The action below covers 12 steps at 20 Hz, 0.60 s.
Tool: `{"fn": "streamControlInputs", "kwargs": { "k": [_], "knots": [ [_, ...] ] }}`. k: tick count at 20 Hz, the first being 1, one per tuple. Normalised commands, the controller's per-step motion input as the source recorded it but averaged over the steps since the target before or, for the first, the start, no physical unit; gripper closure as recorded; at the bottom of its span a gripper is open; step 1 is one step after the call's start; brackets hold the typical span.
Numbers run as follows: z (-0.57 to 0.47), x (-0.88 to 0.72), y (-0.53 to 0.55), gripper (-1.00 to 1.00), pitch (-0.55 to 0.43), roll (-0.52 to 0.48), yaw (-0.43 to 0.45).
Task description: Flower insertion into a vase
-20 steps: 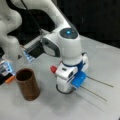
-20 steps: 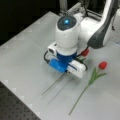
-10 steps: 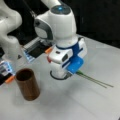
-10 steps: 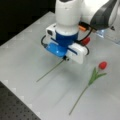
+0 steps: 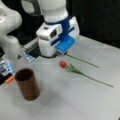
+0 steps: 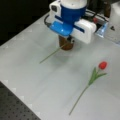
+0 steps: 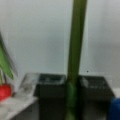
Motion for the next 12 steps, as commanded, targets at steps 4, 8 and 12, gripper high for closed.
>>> {"fn": "streamControlInputs", "kwargs": {
  "k": [4, 8, 12],
  "knots": [
    [0.07, -0.3, -0.15, 1.0, 0.038, 0.102, 0.03],
    [-0.08, -0.4, -0.28, 1.0, 0.036, 0.108, 0.041],
    [-0.12, -0.59, -0.39, 1.0, -0.009, 0.072, -0.008]
  ]
}}
